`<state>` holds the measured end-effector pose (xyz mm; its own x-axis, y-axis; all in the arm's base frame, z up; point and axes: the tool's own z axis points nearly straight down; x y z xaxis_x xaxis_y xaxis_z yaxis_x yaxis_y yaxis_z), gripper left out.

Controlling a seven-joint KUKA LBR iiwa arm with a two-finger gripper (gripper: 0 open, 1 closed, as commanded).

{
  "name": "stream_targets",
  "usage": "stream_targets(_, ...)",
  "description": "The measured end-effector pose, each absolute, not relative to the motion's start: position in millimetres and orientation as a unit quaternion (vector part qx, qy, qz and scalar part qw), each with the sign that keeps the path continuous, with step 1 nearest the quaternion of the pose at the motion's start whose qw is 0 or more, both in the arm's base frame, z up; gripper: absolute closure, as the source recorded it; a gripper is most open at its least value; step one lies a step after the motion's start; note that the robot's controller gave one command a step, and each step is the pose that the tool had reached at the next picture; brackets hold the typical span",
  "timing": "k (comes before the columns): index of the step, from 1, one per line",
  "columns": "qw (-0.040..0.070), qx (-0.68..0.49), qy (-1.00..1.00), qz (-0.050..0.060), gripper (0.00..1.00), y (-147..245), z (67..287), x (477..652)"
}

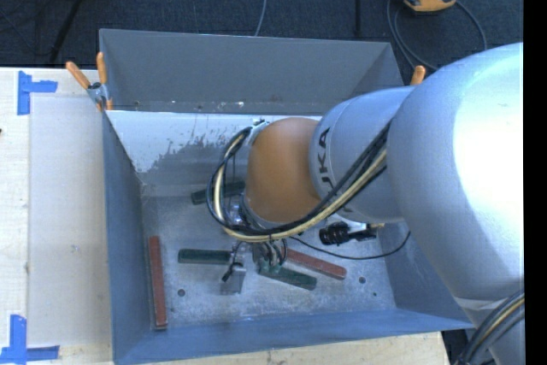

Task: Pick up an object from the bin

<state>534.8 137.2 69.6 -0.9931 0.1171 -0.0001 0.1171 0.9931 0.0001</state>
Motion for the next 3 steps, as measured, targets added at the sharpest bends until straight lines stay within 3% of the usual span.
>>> stream_targets(1, 0.000, 0.060, 0.998, 0.000, 1.00, 137, 70, 535.0)
stream_targets(2, 0.000, 0.060, 0.998, 0.000, 1.00, 137, 70, 535.0)
stream_targets(3, 0.000, -0.105, 0.994, 0.000, 1.00, 131, 237, 565.3)
